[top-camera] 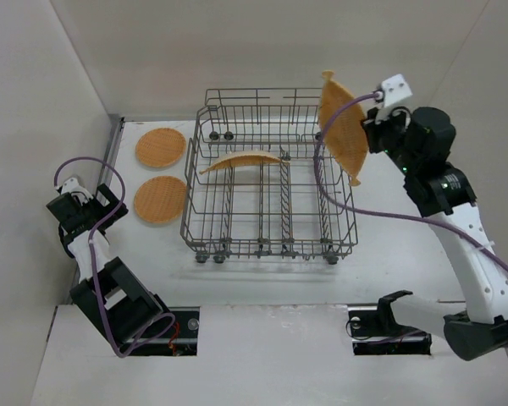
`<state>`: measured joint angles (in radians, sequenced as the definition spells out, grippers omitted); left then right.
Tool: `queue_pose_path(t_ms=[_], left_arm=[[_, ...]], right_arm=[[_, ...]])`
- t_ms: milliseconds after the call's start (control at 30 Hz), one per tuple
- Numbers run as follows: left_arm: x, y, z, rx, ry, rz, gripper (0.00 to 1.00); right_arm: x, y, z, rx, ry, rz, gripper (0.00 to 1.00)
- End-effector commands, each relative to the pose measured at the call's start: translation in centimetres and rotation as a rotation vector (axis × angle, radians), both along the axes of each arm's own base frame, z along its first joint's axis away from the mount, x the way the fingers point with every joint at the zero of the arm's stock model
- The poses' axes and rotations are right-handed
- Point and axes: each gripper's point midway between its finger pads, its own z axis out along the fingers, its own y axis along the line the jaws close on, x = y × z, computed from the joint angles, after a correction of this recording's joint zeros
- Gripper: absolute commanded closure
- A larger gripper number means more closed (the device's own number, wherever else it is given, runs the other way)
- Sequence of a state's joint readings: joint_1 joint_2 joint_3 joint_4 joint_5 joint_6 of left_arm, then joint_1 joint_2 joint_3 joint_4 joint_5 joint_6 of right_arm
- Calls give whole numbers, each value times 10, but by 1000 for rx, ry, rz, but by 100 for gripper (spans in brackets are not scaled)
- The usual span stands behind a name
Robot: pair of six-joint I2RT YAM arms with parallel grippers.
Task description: Load the plates into the dish rack
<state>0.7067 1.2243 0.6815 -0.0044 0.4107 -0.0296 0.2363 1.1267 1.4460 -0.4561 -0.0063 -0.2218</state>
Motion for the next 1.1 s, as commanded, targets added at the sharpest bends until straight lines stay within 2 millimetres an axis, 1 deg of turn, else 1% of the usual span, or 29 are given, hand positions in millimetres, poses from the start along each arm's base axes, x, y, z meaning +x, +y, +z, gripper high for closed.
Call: queue_pose_path(t_ms=[0,33,100,233,333,467,600,733,867,1000,1067], left_arm=[[6,4,22,69,-61,-6,0],[5,4,22,73,-64,-4,0],[4,4,23,79,-68,-2,0],[3,3,26,93,-87,1,0],[2,4,27,100,-98,8,0],[1,5,29,101,-105,14,0],[0,5,29,99,-108,15,0],[1,6,28,92,-108,16,0],[1,6,29,90,-110,16,0],[1,7,29,85,-110,18,0],[1,8,28,83,-108,20,0]], right_arm=[[11,33,37,-201,-184,48,100],[14,48,33,-251,-195,74,100],[21,79,18,-348,-196,130,100],[26,133,-10,-464,-186,238,100],[30,165,-31,-565,-190,287,100],[33,201,-49,-703,-227,337,100],[33,232,-60,-811,-301,381,100],[35,257,-72,-925,-394,411,100],[41,276,-93,-1010,-410,442,100],[47,289,-113,-1041,-397,464,100],[47,296,-119,-1044,-386,471,100]])
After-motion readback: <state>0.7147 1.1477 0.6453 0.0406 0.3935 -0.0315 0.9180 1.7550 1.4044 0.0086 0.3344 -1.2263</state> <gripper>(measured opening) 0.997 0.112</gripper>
